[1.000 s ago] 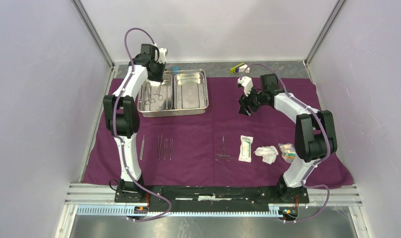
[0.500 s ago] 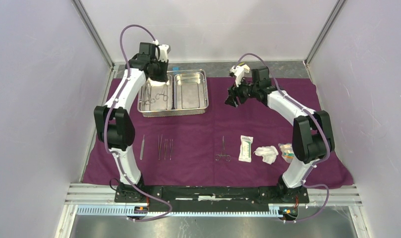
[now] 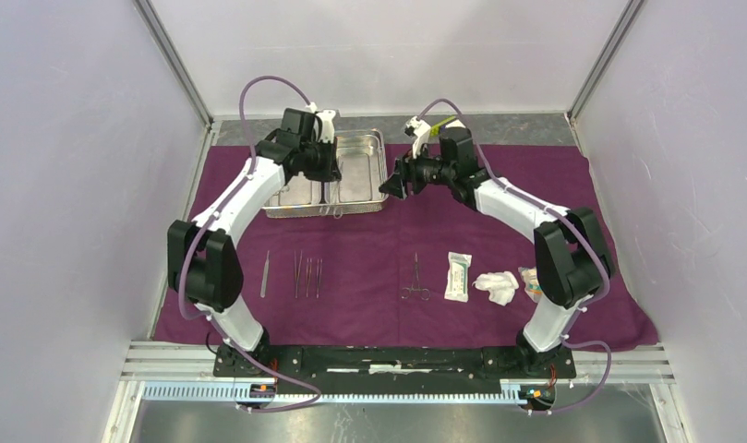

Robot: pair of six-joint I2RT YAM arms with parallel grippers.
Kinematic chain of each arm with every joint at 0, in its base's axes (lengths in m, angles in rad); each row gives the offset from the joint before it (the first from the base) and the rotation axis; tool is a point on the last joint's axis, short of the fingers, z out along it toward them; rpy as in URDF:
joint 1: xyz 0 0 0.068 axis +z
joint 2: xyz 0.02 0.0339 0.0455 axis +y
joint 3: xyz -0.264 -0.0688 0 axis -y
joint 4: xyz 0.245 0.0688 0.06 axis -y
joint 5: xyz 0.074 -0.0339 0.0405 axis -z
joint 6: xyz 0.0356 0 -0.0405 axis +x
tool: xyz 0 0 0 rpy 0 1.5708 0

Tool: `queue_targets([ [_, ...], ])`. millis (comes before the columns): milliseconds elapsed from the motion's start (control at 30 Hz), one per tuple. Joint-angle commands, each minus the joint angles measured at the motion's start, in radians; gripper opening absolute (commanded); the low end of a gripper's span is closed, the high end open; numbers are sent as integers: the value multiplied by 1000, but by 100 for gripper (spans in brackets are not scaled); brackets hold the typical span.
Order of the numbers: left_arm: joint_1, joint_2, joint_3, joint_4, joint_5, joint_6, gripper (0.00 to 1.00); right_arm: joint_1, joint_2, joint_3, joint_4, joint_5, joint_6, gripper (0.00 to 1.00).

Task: Open and lay out the surgical kit
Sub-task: Place the medical item in the surgical kit.

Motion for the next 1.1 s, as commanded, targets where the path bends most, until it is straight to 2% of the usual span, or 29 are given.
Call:
queue_targets([
  [0,-42,-78,-58,125,24,-146,2,47,12,-23,93,15,121,67],
  [400,-103,-65,-112,213,51,-329,2,90,10,-115,182,49,191,68],
  [767,-137,-44,-131,259,44,-378,2,90,50,-99,216,9,233,67],
  [1067,-154,-34,-141,275,35,-384,2,90,66,-98,238,-12,251,62],
])
